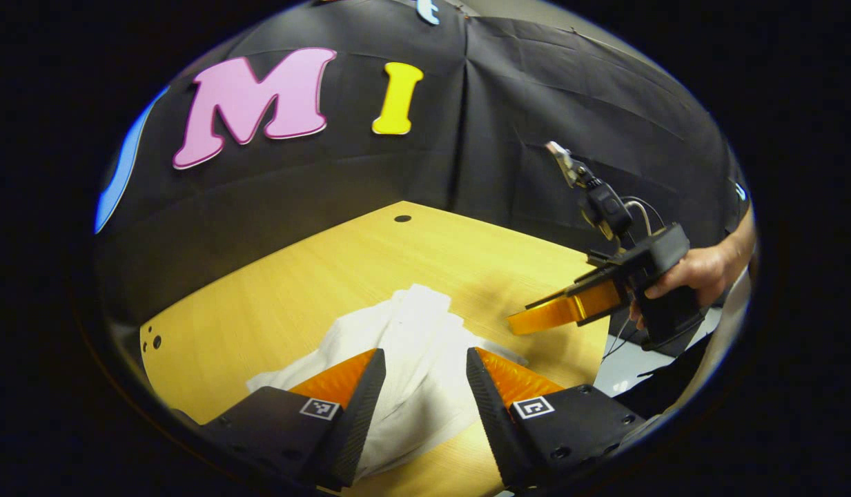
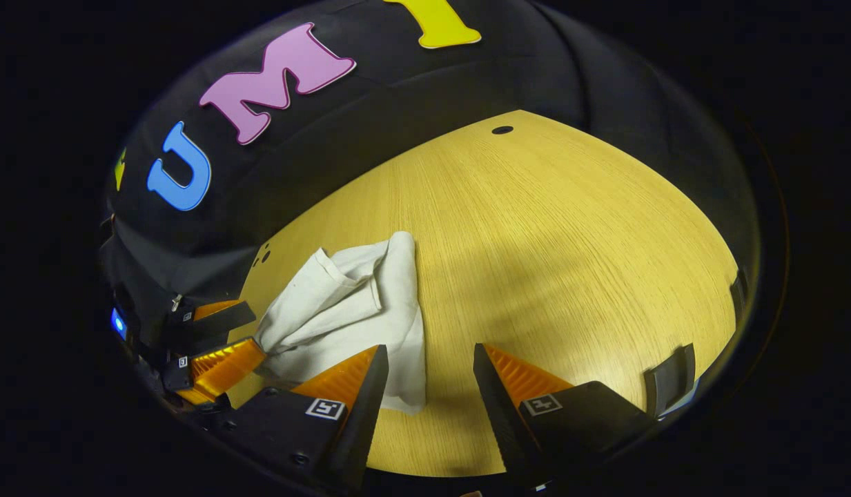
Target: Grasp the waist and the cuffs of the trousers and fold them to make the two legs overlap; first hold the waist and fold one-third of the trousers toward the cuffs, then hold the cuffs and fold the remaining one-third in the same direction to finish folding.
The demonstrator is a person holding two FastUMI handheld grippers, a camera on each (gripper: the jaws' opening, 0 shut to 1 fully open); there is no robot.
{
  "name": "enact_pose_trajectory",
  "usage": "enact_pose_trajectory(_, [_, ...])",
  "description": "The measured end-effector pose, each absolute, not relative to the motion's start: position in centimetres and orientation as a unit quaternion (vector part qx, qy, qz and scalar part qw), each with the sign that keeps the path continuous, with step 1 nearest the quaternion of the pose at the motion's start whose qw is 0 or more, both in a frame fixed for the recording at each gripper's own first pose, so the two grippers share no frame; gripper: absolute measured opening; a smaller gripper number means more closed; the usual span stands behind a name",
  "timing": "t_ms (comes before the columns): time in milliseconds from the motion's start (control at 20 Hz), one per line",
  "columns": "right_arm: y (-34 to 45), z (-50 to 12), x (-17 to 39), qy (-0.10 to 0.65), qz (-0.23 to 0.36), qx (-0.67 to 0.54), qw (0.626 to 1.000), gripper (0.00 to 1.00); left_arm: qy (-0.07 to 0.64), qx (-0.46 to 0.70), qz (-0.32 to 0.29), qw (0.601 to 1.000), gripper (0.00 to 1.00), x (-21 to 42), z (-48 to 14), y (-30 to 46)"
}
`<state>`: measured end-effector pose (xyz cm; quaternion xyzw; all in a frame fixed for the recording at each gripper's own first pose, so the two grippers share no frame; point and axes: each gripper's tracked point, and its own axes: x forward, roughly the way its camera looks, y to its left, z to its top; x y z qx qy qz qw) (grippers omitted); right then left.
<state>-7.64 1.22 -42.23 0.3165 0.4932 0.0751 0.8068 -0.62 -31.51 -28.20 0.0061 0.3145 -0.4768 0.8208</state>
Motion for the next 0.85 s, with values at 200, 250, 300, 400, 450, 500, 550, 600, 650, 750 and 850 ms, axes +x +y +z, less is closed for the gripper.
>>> enact_pose_trajectory(200, [2.5,-40.3,-7.4,0.481,0.094,0.326,0.808,0.78,0.337,-0.044,-0.433,0.835,0.77,1.3,-28.9,-29.6])
enact_pose_trajectory(250, [2.8,-39.8,-7.4,0.478,0.100,0.327,0.809,0.78,0.345,-0.057,-0.422,0.837,0.77,1.7,-29.2,-28.8])
enact_pose_trajectory(300, [3.1,-39.3,-7.2,0.474,0.106,0.326,0.811,0.78,0.352,-0.071,-0.408,0.840,0.77,2.2,-29.6,-28.0])
enact_pose_trajectory(400, [3.6,-38.1,-6.8,0.464,0.117,0.322,0.817,0.77,0.360,-0.103,-0.376,0.848,0.78,3.4,-29.7,-25.8])
enact_pose_trajectory(450, [3.9,-37.3,-6.5,0.457,0.123,0.321,0.820,0.77,0.361,-0.116,-0.358,0.853,0.80,3.9,-30.0,-24.7])
enact_pose_trajectory(500, [4.2,-36.3,-6.1,0.449,0.127,0.320,0.825,0.77,0.361,-0.127,-0.340,0.859,0.80,4.3,-30.3,-23.4])
enact_pose_trajectory(550, [4.5,-35.3,-5.5,0.439,0.131,0.319,0.830,0.77,0.359,-0.134,-0.323,0.865,0.80,4.8,-30.8,-22.2])
enact_pose_trajectory(600, [4.8,-34.3,-5.1,0.431,0.135,0.315,0.835,0.77,0.357,-0.139,-0.307,0.871,0.80,5.3,-31.1,-20.9])
enact_pose_trajectory(650, [5.0,-33.1,-4.7,0.421,0.138,0.313,0.840,0.77,0.355,-0.137,-0.294,0.877,0.80,5.3,-31.9,-19.7])
enact_pose_trajectory(750, [5.6,-30.1,-3.8,0.393,0.148,0.309,0.853,0.77,0.351,-0.132,-0.263,0.889,0.80,5.6,-33.1,-16.5])
enact_pose_trajectory(850, [6.6,-27.4,-3.0,0.365,0.163,0.297,0.867,0.77,0.353,-0.150,-0.243,0.891,0.81,5.2,-33.7,-14.2])
